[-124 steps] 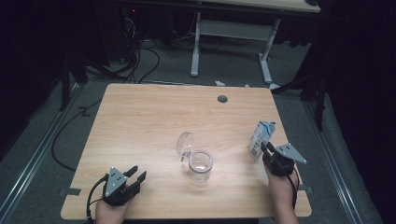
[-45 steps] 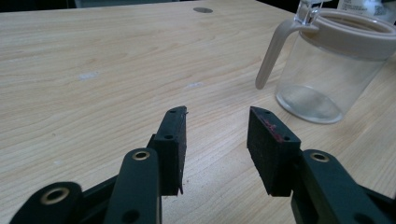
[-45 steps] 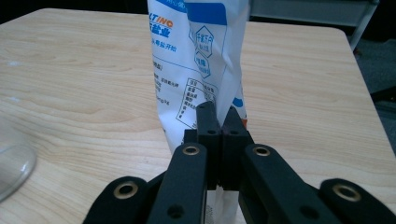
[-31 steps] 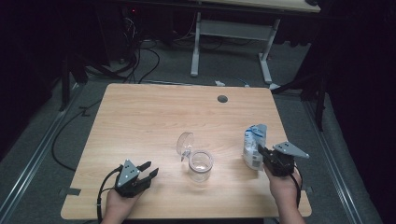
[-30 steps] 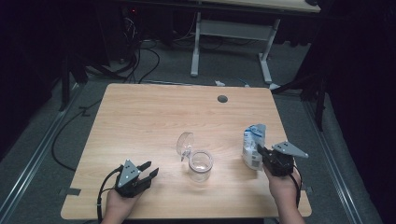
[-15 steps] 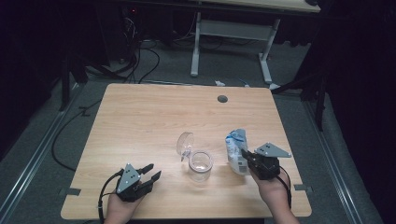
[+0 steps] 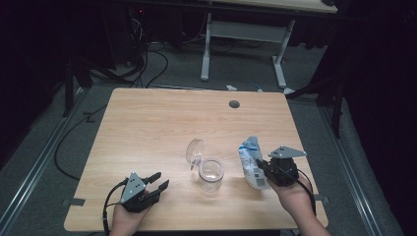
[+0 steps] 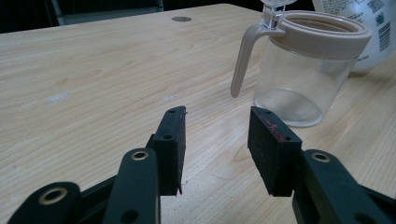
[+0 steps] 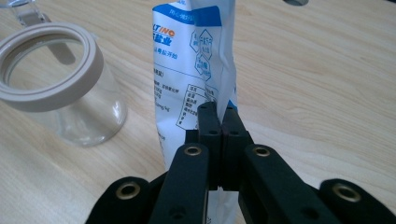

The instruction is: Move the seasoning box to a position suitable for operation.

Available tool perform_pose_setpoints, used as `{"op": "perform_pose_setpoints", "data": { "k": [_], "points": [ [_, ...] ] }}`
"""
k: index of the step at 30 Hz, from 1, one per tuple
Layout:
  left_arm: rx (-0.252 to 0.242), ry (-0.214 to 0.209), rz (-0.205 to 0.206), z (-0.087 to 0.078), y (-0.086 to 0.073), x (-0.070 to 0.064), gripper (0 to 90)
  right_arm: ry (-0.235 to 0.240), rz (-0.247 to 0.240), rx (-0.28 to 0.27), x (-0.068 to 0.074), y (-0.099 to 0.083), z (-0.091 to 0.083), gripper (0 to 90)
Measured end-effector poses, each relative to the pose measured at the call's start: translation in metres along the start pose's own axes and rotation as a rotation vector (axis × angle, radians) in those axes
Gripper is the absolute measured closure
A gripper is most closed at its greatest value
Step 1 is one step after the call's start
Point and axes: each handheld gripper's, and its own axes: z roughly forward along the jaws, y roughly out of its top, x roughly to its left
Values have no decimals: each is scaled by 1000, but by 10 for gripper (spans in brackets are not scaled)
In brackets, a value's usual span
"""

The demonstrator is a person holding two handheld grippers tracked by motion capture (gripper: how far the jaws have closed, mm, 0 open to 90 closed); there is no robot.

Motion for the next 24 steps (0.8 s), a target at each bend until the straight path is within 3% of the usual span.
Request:
{"op": "perform_pose_setpoints", "data": {
  "k": [12, 24],
  "points": [
    [6, -6, 6, 2, -2, -3, 572, 34, -30, 119, -6, 13, -4, 900],
    [8, -5, 7, 2, -2, -2, 573, 36, -74, 221, -5, 28, -7, 900]
  ]
}}
